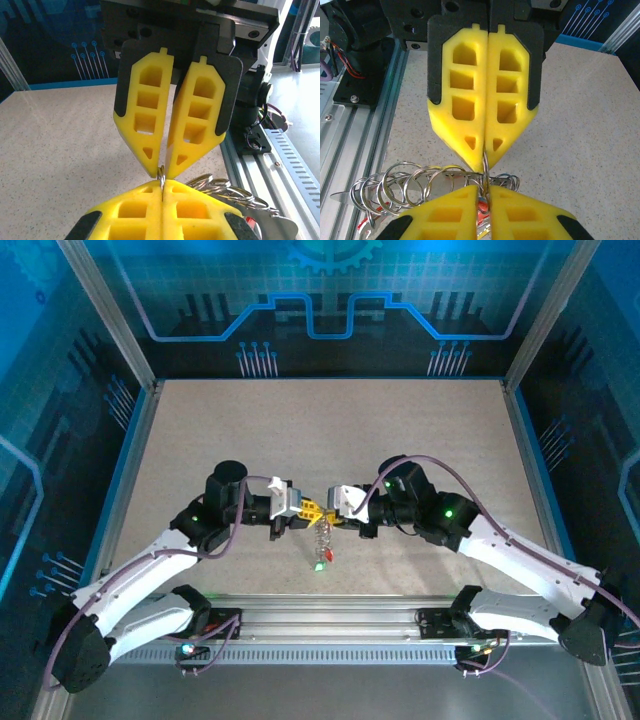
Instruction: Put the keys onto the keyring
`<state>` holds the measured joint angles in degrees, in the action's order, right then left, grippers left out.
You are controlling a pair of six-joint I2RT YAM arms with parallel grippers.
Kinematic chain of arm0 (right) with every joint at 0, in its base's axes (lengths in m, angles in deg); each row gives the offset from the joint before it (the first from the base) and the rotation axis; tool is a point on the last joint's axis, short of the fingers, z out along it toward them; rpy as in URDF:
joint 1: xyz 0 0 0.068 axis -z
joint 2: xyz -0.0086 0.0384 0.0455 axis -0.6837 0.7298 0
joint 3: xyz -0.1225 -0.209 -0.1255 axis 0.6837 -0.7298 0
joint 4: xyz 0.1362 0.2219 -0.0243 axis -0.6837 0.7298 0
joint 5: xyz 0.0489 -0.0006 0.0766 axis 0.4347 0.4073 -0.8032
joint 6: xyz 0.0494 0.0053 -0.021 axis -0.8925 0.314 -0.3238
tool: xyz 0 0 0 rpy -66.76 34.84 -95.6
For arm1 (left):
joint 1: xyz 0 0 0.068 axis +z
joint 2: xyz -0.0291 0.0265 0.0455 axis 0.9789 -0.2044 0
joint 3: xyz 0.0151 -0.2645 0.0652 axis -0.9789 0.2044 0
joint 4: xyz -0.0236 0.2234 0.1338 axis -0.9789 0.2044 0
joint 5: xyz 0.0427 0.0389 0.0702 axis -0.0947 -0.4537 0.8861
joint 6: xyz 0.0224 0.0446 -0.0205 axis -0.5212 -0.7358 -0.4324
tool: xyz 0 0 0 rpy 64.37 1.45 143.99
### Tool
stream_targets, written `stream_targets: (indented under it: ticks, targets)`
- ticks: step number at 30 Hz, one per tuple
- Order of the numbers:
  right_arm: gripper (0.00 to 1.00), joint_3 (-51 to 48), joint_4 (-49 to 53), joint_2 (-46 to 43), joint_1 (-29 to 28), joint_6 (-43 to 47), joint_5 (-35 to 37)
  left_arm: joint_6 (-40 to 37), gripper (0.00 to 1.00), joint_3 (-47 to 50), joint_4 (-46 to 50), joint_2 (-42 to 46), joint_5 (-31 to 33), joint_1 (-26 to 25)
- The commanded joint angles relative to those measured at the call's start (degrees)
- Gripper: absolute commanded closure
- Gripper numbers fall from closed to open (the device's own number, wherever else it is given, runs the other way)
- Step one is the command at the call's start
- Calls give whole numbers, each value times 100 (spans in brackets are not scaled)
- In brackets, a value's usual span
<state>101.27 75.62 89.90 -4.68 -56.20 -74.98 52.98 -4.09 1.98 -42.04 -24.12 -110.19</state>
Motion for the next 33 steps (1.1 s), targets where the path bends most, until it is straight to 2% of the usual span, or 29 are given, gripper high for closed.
stream_targets:
  ticks: [1,7,17,24,27,30,33]
  targets:
    - [84,-100,-91,-69,86,-15,-196,334,100,75,-817,71,-234,26]
    - [80,-135,-200,-17,153,-85,-307,488,100,131,-1090,11,-270,26]
    - [85,-193,-552,-56,216,-245,-526,872,100,280,-1752,-145,-406,18]
    - [97,-254,-621,-171,266,-298,-573,937,100,405,-1854,-102,-323,17]
    - [100,-213,-473,-177,289,-255,-526,759,100,376,-1503,-19,-157,19]
    - [100,-84,-168,-153,269,-122,-394,323,91,187,-646,76,59,17]
    - [100,104,145,-90,236,-17,-214,-169,88,-144,334,39,178,13]
